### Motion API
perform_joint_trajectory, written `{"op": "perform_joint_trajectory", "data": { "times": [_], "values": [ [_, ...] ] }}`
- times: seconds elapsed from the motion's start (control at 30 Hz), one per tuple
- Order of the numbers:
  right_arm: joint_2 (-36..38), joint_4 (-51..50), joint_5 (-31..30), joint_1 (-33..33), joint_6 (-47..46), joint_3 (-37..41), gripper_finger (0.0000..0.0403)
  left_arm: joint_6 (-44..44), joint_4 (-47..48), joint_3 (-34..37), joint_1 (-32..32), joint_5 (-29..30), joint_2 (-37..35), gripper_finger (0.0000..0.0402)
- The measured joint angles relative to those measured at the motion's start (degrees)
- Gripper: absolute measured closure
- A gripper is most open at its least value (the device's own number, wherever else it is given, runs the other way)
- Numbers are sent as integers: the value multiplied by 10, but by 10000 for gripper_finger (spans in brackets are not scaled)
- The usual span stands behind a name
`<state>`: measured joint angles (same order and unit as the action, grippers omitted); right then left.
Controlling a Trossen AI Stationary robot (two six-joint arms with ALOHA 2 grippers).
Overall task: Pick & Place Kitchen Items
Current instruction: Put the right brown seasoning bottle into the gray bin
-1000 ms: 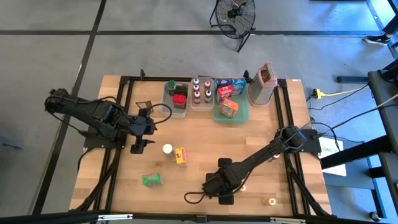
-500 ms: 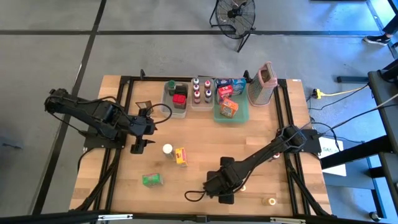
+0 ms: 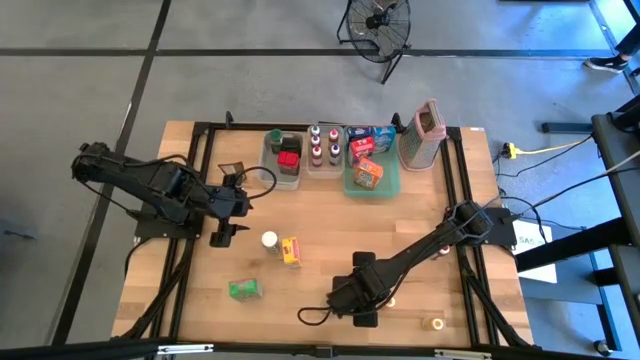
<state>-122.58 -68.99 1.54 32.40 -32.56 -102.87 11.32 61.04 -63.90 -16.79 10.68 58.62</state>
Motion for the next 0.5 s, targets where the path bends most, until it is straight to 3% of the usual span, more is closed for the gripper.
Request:
{"op": "perform_joint_trajectory", "data": {
  "times": [0.23, 0.5],
  "values": [
    [0, 4, 0, 0, 0, 0, 193, 1, 0, 0, 0, 0, 0, 146],
    [0, 5, 5, 0, 0, 0, 142, 1, 0, 0, 0, 0, 0, 146]
  ]
}}
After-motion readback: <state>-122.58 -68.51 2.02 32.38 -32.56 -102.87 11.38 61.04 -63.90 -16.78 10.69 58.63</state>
